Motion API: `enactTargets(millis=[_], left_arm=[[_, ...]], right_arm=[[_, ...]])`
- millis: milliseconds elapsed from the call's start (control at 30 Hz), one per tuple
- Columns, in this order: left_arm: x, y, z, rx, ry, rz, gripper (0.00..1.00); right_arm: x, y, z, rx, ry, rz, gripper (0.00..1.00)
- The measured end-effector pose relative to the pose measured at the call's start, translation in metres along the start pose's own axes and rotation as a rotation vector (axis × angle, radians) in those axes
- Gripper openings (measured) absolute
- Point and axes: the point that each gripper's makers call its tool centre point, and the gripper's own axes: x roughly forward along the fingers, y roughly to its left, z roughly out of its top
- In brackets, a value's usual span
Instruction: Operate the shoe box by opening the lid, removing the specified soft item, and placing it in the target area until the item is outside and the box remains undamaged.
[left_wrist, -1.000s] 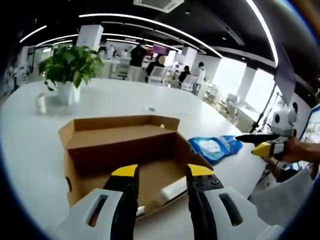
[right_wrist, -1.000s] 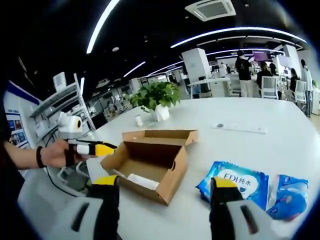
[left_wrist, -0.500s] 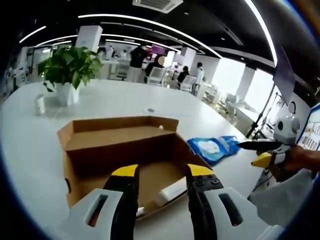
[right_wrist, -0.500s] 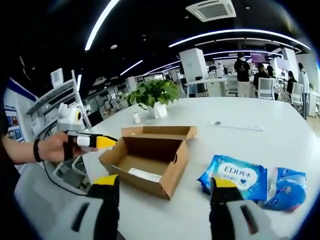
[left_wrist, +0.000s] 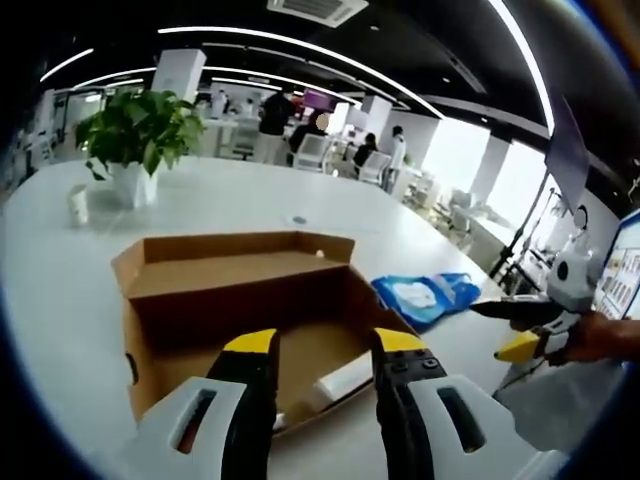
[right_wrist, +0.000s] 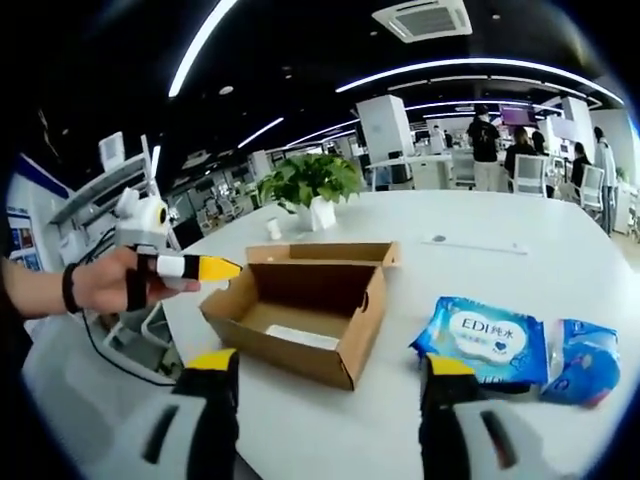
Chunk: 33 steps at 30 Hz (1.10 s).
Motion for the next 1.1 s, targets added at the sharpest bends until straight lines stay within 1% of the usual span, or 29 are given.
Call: enactTargets(millis=[167, 267, 400, 600, 733, 1100], left_arm=[[0.005, -0.008, -0.003, 0.009, 0.015, -0.025, 0.37], [0.007, -0.012, -0.005, 0.012, 0.022, -0.036, 0.37], [0.008, -0.015, -0.010, 0.014, 0.038, -0.048, 0.37], [0.009, -0.012, -0.013, -0.001, 0.042, -0.038, 0.37], [0.007, -0.014, -0.014, -0.004, 0.045, -0.029, 0.37], [0.006, -0.016, -0.017, 0.001, 0.063, -0.022, 0.38]], right_arm=[[0.001, 0.004, -0.003, -0.003, 0.006, 0.003, 0.73], [0.001, 0.003, -0.001, 0.004, -0.004, 0.000, 0.73], [0.001, 0.004, -0.002, 0.002, -0.001, 0.003, 0.73], [0.001, 0.006, -0.001, -0.016, 0.003, 0.010, 0.73], [0.000, 0.003, 0.002, -0.006, -0.008, 0.009, 0.73], [0.003, 0.002, -0.002, 0.011, 0.007, 0.014, 0.72]])
